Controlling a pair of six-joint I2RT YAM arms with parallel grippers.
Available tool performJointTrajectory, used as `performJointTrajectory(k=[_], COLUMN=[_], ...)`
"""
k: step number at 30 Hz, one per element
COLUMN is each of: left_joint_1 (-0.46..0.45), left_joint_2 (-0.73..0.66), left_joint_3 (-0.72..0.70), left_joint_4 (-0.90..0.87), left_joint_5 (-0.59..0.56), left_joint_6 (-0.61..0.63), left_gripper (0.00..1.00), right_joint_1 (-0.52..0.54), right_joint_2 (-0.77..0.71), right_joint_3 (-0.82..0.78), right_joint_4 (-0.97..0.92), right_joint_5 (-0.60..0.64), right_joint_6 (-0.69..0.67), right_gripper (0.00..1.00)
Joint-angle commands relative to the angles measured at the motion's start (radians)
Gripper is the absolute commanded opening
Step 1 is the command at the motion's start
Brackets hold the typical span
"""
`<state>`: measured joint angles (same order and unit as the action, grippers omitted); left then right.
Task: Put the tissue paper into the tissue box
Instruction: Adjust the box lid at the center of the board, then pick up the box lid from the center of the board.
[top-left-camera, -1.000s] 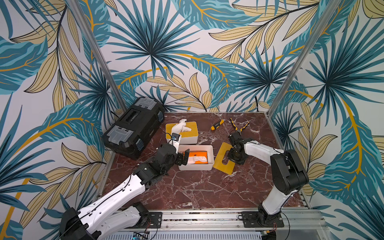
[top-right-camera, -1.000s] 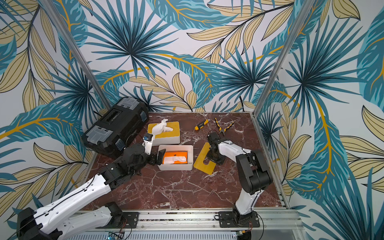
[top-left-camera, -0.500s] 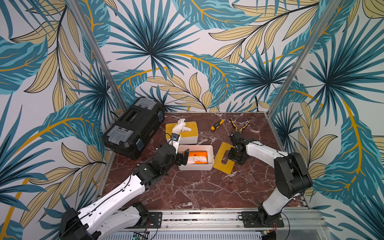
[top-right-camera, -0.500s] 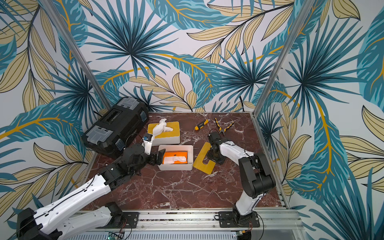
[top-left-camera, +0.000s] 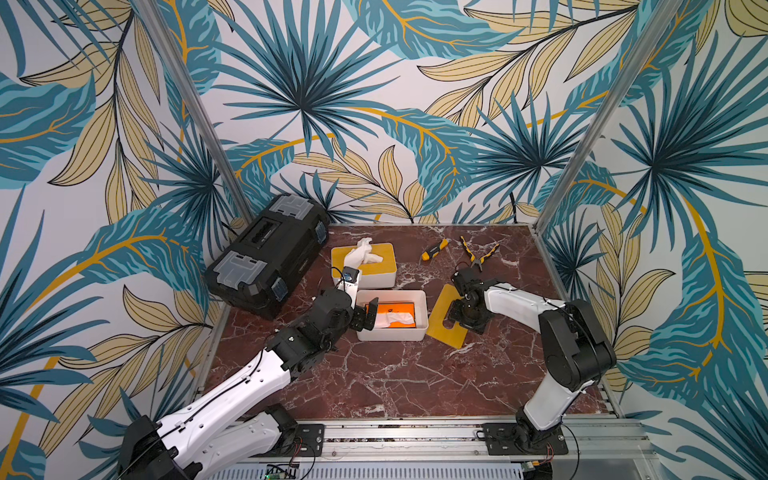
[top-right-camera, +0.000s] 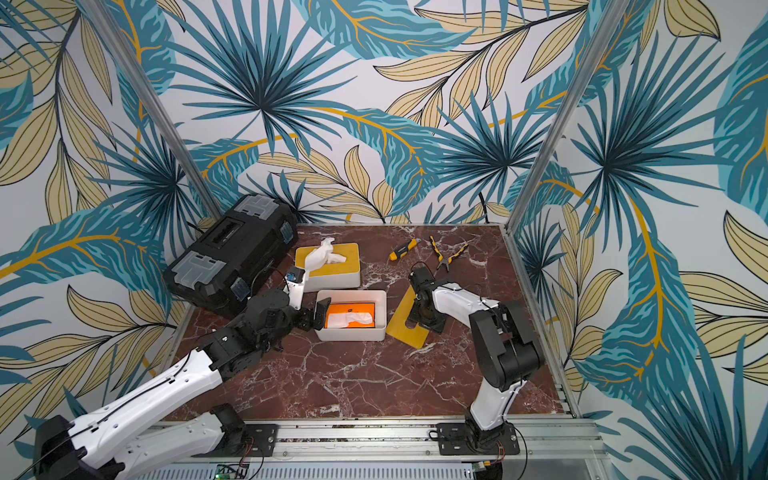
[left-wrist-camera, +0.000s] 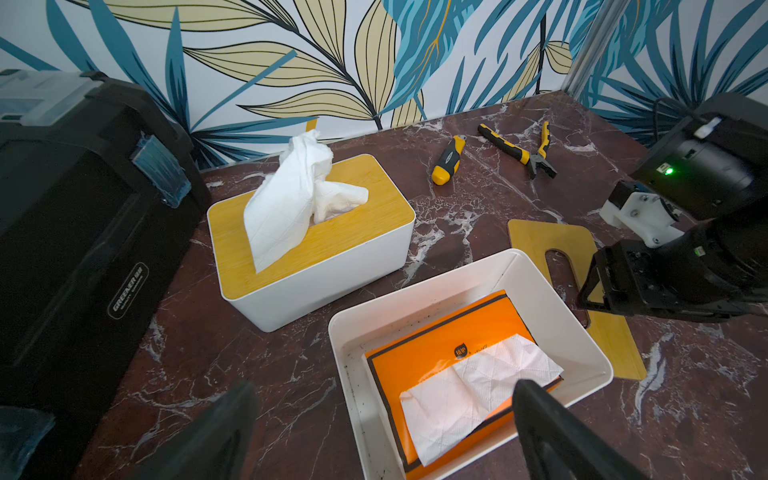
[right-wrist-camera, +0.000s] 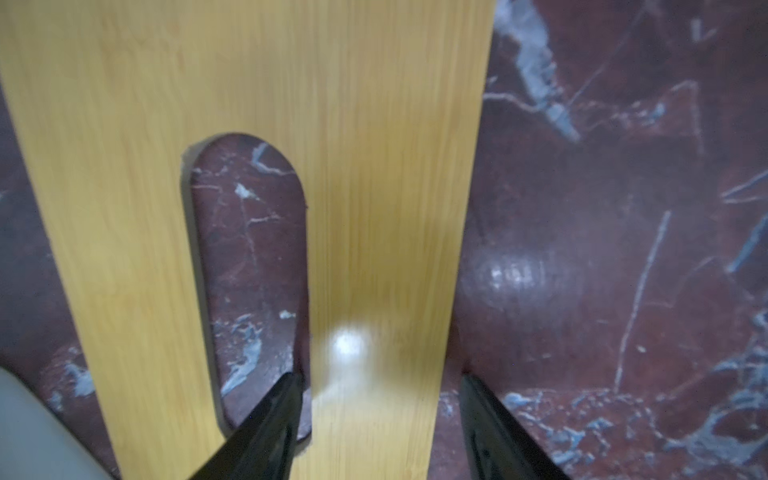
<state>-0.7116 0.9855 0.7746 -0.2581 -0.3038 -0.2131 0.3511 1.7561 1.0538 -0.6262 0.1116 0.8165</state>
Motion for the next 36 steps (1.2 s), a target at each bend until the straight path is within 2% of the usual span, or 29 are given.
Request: performJointTrajectory(k=[1,8,14,20,36], left_joint_1=[0.006,0.009,0.012,0.014,0.015], left_joint_2=[-0.011,-0.027,-0.041,-0.042,-0.035], left_joint_3=[-0.026,-0.04,-0.054,-0.055,-0.057], left_joint_4=[0.022,0.029,0.037,0.035,0.043], left_joint_5=[-0.012,-0.014,-0.018,-0.015,-0.011], left_joint_6=[0.01,0.018,0.017,0.014,0.004], left_gripper=[1.0,1.0,1.0,1.0,1.0], right_joint_1=[0.028,0.056,0.057,0.058,0.057], right_joint_2=[0.04,0.078,0.078,0.027,-0.146], right_joint_3=[0.005,-0.018,-0.047,-0.059,-0.046], right_joint_4=[-0.017,-0.02,0.011,0.014,-0.032], right_joint_5=[0.02,0.049,0.043,0.058,0.075], right_joint_6=[0.038,0.089,0.112,0.113,0.091], right_gripper=[0.62,0.56,0.42,0.32,0.28])
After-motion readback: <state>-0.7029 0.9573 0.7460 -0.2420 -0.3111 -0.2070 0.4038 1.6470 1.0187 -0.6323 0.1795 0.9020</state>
